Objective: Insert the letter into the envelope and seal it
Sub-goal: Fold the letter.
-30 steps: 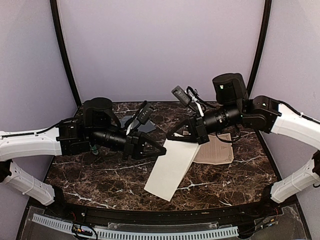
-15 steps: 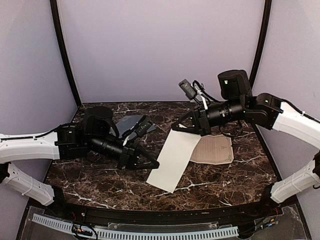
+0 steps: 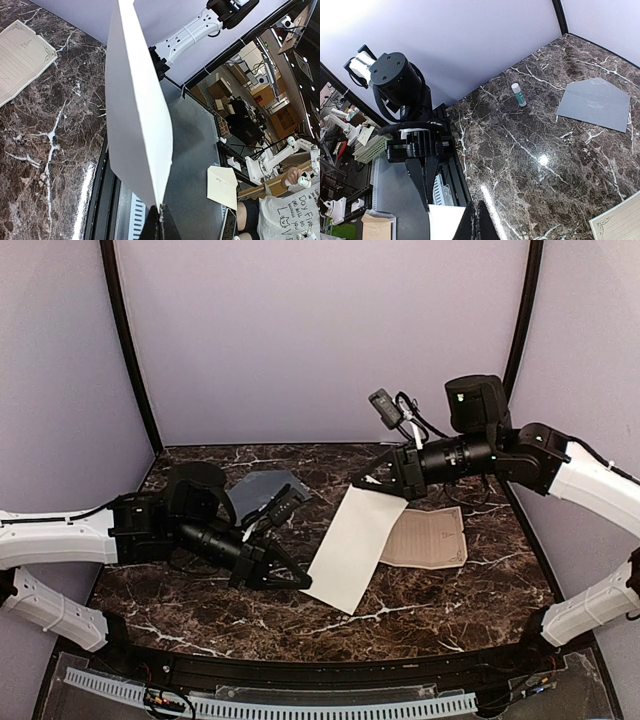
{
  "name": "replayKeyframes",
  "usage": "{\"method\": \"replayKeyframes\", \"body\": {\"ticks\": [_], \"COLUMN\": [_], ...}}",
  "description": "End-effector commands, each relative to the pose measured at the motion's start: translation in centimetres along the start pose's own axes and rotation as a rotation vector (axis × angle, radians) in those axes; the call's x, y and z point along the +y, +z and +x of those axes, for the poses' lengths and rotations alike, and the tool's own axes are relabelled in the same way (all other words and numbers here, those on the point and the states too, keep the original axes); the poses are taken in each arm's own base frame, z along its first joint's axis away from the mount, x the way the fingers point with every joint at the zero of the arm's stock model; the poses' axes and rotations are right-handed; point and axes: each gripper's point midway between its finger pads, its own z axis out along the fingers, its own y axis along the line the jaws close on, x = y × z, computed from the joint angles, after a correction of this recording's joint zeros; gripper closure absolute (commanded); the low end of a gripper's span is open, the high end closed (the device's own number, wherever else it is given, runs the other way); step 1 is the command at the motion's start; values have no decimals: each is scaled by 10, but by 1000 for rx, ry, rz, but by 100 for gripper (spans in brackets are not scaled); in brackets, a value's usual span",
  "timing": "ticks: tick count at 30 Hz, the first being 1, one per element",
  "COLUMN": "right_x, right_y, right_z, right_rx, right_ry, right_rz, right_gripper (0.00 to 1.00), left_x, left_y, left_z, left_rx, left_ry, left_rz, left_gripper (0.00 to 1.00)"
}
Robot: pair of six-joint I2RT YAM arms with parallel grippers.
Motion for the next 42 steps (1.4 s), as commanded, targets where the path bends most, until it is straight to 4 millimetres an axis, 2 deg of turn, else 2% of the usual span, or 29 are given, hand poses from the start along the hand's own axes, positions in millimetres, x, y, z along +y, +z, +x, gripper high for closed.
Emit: {"method": "replayKeyframes", "body": {"ticks": [1,15,19,23,27,28,30,32,36,42], "right_x": [3,-7,-3,5,15,18,24,31,42,48], "right_y": [-25,-39,-41,-39,-34,-33,-29,-23,-12,0], "right_z": [-49,-54,-52,-43,-32,-28,-23,-16,-8,0], "right_rx": [-180,-209,-205,-176,-145,-135,-116,-89,-60,-27], "right_ry": [-67,-61,-62,-58,-49,-44,-39,-37,-42,-42], "right_rz": [44,80,60,1,-75,-100,-134,-162,-202,-238], "right_gripper": [100,100,100,100,100,100,100,100,100,100], "left_x": [-7,3,6,6,3,2,0,2,6,-16], "left_y": [-2,-3,-16,-34,-53,-54,-53,-47,-25,-13], "left_z": [26,31,21,-7,-44,-49,-59,-66,-69,-74], "left_rx": [80,71,17,-83,-204,-219,-237,-227,-172,-171], "left_ry": [-47,-57,-33,19,89,101,127,134,113,134], "left_rz": [39,-12,-80,-163,-244,-251,-256,-251,-196,-45], "left_gripper": [100,100,99,84,56,45,32,26,20,16]}}
